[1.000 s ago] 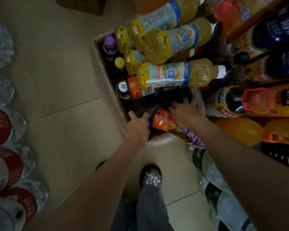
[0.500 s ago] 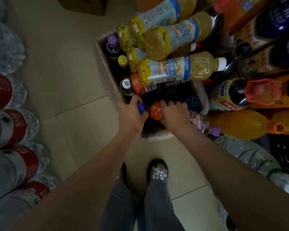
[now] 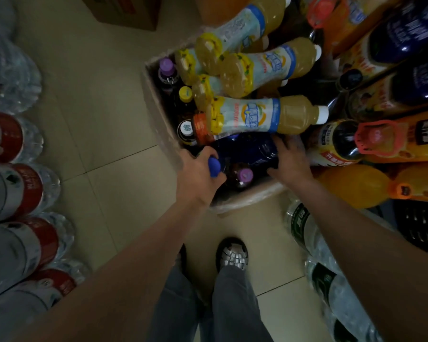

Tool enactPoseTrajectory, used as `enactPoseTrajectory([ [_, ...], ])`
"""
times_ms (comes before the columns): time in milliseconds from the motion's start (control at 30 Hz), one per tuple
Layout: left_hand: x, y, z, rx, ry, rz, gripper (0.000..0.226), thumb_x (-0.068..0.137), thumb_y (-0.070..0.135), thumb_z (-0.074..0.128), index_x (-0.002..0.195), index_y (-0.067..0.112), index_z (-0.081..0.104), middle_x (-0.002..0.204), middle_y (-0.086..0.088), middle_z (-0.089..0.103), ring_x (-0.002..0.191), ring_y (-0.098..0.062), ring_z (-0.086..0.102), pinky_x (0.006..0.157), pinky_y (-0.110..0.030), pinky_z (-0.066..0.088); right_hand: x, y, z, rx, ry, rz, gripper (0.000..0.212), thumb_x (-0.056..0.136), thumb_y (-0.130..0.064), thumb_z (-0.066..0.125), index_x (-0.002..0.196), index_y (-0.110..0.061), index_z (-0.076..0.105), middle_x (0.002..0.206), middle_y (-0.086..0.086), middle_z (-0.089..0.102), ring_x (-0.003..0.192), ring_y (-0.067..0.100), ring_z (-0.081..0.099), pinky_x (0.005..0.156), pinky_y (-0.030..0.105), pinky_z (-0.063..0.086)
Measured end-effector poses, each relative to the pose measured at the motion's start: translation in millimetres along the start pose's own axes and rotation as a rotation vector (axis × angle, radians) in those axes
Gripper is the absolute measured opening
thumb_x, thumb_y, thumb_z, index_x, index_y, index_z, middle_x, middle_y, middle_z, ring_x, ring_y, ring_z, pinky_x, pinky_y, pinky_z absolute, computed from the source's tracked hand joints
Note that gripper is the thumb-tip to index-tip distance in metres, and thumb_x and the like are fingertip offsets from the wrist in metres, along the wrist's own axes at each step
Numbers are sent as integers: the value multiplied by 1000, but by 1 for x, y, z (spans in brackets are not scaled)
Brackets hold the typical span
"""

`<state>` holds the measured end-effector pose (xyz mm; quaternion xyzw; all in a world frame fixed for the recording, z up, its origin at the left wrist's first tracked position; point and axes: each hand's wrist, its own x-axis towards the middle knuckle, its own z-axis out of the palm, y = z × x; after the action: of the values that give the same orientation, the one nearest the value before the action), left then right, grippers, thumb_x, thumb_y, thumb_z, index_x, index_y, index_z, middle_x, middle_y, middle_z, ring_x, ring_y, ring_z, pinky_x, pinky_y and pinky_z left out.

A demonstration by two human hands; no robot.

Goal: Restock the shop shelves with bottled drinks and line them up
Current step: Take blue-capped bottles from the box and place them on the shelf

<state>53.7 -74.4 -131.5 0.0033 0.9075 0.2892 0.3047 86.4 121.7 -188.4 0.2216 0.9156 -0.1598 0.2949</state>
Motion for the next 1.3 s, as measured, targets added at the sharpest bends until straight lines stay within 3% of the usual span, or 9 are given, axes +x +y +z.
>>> enactPoseTrajectory([
  [100, 1, 3, 7, -19, 29, -7, 36, 79, 23, 66, 112, 21, 52, 115, -7, 35, 79, -25, 48, 72, -24, 35, 0, -10, 23, 189, 36, 156, 65, 81, -38, 67, 135, -12, 42, 144, 15, 37, 136, 32, 27, 112, 38, 18],
  [233, -1, 12, 12, -64, 56, -21, 39, 78, 25, 67, 114, 20, 52, 119, -8, 35, 82, -26, 49, 77, -27, 38, -12, -22, 36, 342, 99, 337, 81, 75, -44, 72, 141, -15, 35, 154, 11, 16, 141, 29, 12, 113, 34, 12],
  [367, 6, 14, 8, -141, 98, -85, 32, 78, 25, 68, 105, 20, 52, 122, -8, 41, 80, -20, 44, 73, -22, 33, -15, -34, 24, 493, 83, 432, 75, 73, -41, 75, 133, -8, 44, 141, 13, 39, 130, 28, 37, 100, 35, 35],
  [600, 11, 9, 5, -205, 111, -256, 30, 80, 30, 67, 104, 22, 51, 122, -11, 50, 78, -20, 45, 69, -24, 34, -39, -58, 20, 564, 187, 653, 99, 67, -47, 77, 135, -2, 22, 143, 16, 26, 131, 36, 29, 102, 44, 34],
  [800, 6, 19, -1, -206, 99, -253, 30, 79, 28, 67, 105, 21, 53, 122, -10, 44, 78, -19, 41, 71, -23, 33, -58, -64, 17, 499, 261, 580, 97, 65, -46, 77, 133, -2, 23, 135, 16, 29, 125, 37, 36, 91, 42, 43],
  [1067, -15, 38, -33, -189, 109, -265, 33, 80, 27, 67, 110, 19, 54, 122, -12, 39, 84, -25, 47, 86, -30, 42, -102, -62, -23, 358, 263, 420, 90, 63, -48, 78, 125, -4, 29, 128, 14, 32, 120, 33, 41, 82, 42, 47],
  [1200, -23, 50, -45, -170, 120, -281, 38, 80, 29, 66, 114, 20, 54, 125, -14, 41, 98, -30, 52, 88, -32, 43, -114, -59, -49, 269, 285, 264, 93, 64, -50, 76, 130, -4, 29, 129, 13, 31, 121, 33, 37, 90, 41, 43],
  [1300, -29, 57, -58, -162, 130, -267, 40, 80, 31, 66, 116, 20, 54, 126, -14, 44, 94, -28, 52, 82, -30, 43, -116, -60, -73, 272, 245, 152, 94, 66, -47, 76, 132, 0, 29, 131, 16, 28, 118, 34, 38, 100, 38, 39],
])
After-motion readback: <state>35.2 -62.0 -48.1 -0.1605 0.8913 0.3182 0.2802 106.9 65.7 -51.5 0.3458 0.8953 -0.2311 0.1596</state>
